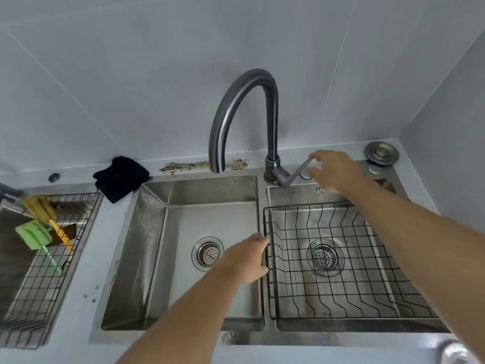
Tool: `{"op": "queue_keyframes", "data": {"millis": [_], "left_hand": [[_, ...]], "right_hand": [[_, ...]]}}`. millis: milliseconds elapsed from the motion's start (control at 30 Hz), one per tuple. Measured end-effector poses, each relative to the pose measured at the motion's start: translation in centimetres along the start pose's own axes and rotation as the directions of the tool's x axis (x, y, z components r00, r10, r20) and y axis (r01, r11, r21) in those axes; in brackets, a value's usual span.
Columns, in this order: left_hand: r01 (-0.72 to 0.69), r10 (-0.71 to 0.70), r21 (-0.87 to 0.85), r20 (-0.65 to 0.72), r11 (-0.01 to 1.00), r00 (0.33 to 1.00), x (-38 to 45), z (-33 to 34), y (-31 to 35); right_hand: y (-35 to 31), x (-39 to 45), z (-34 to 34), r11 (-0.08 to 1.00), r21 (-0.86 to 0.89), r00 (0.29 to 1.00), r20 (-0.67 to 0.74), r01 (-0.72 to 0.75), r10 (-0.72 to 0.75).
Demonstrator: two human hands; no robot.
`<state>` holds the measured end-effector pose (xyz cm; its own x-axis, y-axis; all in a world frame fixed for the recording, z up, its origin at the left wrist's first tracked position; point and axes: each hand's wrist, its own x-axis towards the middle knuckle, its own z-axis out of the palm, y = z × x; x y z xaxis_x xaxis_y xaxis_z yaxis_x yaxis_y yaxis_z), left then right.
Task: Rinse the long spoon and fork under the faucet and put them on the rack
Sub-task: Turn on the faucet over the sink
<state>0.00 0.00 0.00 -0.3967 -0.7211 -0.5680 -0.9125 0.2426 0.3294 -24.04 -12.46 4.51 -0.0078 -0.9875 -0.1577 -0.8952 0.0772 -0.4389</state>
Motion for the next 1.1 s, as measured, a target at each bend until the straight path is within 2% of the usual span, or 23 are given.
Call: {"op": "queue_keyframes", "data": {"millis": [333,500,767,1100], "left_hand": [[0.005,-0.011,0.089,0.067,0.996,0.998,0.0,1.2,0.9],[-0.012,0.004,0.089,0.091,0.996,0.996,-0.1,1.4,0.7],[-0.002,-0.005,0.099,0.071,0.995,0.997,-0.2,1.7,0.8],[0.022,-0.028,0.078,0.074,0.997,0.997,0.1,1.9,0.8]], "right_hand": [[0.2,2.5,1.7,0.928,0.356,0.975,-0.139,-0.113,0.172],[0.2,2.9,2.0,0.818,0.543,0.955,-0.092,-0.191,0.284],[0.0,2.6,2.3,0.758,0.618,0.940,-0.085,-0.210,0.330],[-0.4,1.8,2.4,0.782,0.589,0.939,-0.108,-0.203,0.326]]}}
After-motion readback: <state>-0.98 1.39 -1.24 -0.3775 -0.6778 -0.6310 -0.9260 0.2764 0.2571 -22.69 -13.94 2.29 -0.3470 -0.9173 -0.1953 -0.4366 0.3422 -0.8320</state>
